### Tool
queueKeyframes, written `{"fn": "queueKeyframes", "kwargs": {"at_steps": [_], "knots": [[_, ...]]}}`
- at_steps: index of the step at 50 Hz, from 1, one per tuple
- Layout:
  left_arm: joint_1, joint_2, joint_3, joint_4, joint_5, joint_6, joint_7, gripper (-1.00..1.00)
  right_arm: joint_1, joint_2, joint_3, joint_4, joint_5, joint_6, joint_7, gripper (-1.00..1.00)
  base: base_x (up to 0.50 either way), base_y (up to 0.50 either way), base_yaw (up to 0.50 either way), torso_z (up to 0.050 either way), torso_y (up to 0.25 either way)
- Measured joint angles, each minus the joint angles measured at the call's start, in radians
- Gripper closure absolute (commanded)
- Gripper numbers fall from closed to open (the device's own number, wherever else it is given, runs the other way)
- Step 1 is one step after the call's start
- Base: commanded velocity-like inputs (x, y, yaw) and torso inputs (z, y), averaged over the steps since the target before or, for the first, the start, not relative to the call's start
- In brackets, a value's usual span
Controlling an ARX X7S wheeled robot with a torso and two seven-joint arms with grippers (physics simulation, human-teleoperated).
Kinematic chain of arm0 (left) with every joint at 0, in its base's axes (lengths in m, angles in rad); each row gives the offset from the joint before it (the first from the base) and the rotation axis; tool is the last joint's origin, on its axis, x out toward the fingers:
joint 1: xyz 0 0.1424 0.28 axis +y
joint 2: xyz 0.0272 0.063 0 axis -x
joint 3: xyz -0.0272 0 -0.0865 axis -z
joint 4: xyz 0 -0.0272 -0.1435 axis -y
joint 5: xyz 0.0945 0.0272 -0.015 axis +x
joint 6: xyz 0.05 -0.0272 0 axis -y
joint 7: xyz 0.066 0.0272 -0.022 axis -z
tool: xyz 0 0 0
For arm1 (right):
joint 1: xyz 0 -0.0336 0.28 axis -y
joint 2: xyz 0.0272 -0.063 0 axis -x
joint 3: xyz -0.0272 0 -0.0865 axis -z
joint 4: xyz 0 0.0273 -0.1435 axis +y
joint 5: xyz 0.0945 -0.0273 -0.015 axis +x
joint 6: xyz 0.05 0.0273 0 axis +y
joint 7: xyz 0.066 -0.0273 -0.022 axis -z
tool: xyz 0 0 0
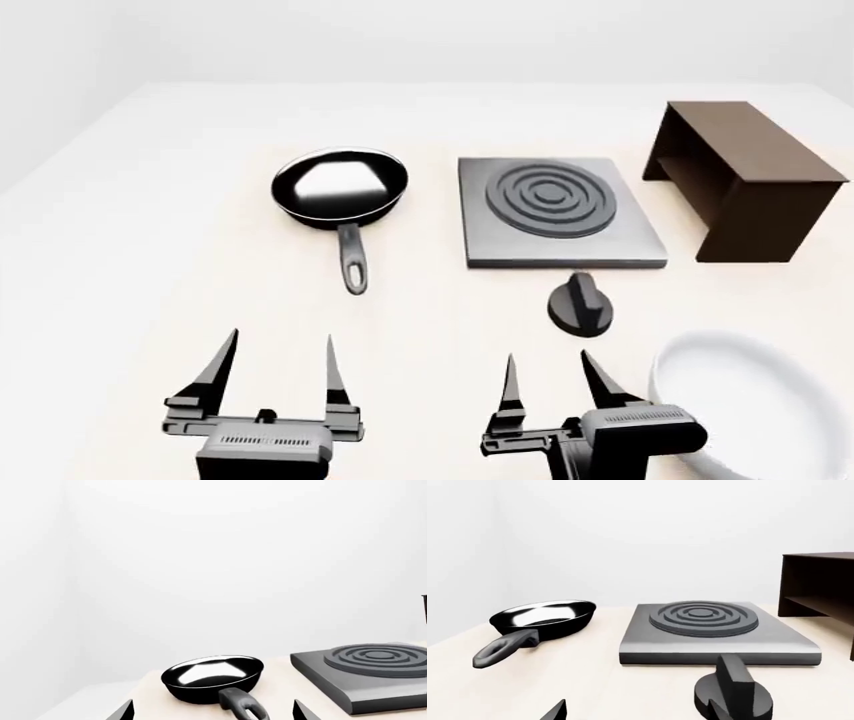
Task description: Turn on the stove.
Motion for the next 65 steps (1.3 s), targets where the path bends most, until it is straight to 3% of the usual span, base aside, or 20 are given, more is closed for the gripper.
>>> {"fn": "queueKeyframes", "kwargs": {"at_steps": [38, 65], "knots": [[-0.003, -0.004, 0.022, -0.03, -0.004, 0.022, -0.022, -1.0, -0.002, 0.027, -0.028, -0.081, 0.003, 0.037, 0.024, -1.0, 0.22, 0.0, 0.0, 0.0, 0.0], [0.06, -0.012, 0.022, -0.051, 0.015, 0.112, -0.073, -1.0, -0.001, 0.047, -0.008, -0.253, 0.178, 0.289, 0.105, -1.0, 0.0, 0.0, 0.0, 0.0, 0.0]]}}
